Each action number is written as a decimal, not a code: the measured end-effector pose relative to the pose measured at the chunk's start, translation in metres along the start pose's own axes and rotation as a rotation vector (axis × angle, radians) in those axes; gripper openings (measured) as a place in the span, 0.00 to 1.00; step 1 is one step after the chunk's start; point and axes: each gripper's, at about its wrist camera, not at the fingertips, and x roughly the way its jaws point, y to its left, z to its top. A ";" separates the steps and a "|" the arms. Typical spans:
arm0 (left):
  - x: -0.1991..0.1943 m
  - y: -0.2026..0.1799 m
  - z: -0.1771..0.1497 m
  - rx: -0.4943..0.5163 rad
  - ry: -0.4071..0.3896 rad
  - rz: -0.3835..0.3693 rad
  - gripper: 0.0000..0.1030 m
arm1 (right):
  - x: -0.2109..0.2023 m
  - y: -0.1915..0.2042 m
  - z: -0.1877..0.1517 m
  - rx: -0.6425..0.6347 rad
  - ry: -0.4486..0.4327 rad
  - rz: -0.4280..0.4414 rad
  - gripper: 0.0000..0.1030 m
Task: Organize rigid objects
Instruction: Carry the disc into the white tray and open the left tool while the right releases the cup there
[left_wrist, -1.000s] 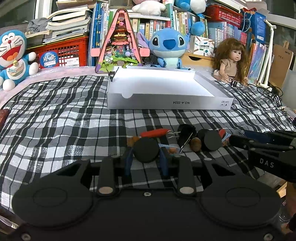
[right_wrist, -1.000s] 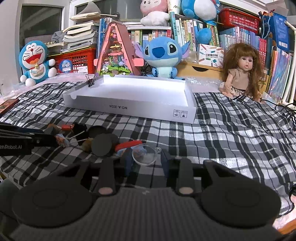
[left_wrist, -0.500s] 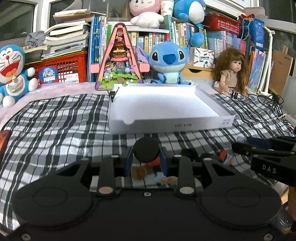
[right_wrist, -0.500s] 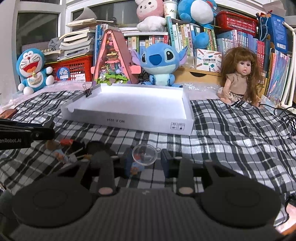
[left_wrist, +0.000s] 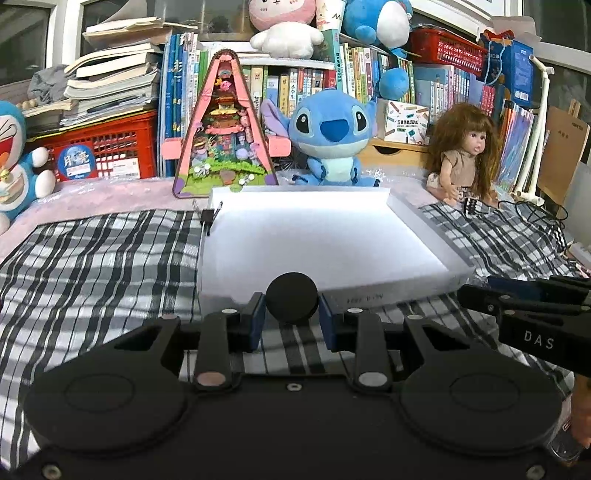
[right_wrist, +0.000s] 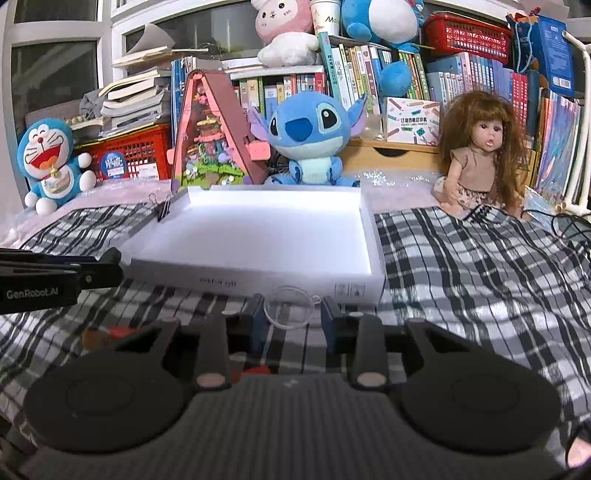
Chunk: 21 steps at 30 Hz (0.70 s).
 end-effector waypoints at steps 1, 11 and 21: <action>0.003 0.000 0.004 0.004 0.001 -0.002 0.29 | 0.002 0.000 0.003 0.000 0.000 0.001 0.36; 0.044 0.014 0.035 -0.037 0.076 -0.034 0.29 | 0.030 -0.003 0.030 0.014 0.035 0.012 0.36; 0.098 0.011 0.043 -0.025 0.170 0.023 0.29 | 0.083 0.001 0.053 0.013 0.132 0.020 0.37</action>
